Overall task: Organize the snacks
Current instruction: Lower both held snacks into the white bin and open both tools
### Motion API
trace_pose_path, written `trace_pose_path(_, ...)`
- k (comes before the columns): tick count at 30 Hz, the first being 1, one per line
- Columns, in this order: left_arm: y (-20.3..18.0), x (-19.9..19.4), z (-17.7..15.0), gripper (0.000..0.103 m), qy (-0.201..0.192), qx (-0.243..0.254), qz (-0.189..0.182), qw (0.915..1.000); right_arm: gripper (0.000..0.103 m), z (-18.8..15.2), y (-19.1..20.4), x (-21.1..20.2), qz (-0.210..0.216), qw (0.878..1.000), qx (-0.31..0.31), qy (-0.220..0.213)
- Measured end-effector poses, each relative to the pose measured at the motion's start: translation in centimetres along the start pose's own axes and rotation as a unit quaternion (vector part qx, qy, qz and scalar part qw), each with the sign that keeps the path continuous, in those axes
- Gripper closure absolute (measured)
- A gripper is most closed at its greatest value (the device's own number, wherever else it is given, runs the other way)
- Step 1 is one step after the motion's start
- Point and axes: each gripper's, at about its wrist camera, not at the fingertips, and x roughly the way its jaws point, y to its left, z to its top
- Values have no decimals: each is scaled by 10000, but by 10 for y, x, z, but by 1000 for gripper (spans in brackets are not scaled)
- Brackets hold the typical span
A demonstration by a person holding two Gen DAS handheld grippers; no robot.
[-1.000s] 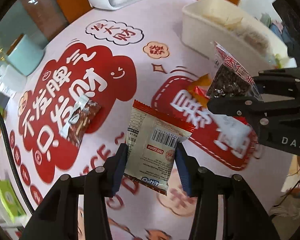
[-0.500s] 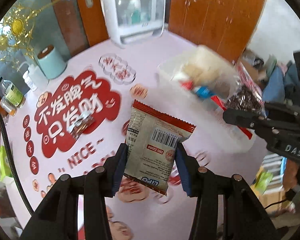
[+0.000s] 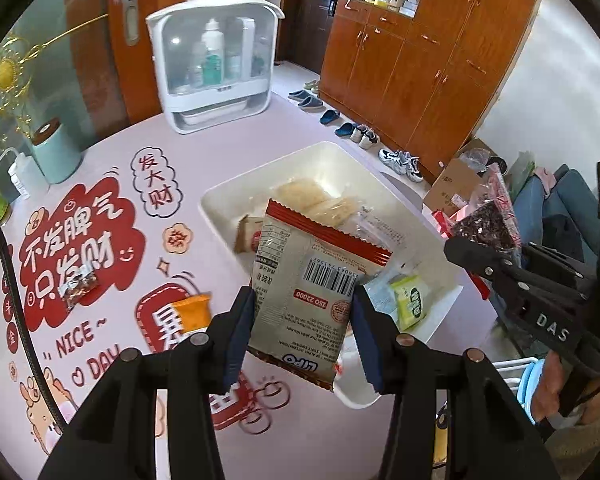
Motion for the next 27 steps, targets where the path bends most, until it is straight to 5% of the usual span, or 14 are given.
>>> trace_pose_path(12,-42,27,17,54,-8,-14,92,10000,74,7,-38,11,-142,9993,-324,116)
trace_pose_path(15,-42,29,16,21,-96,3,215,9997,69,9,-40,16,-194,9989,-363,233)
trace_pose_path(16,-41,28,15,8,-165,-31,196,9997,56,9,-40,18,-230,9985,-396,288)
trace_pose_path(20,-32,25,12,4,-282,-184,195,9992,35,9,-41,20,-294,9981,-478,269)
trace_pose_path(27,-24,22,6,4,-214,-276,387,9986,32,6,-40,22,-210,9982,-445,347)
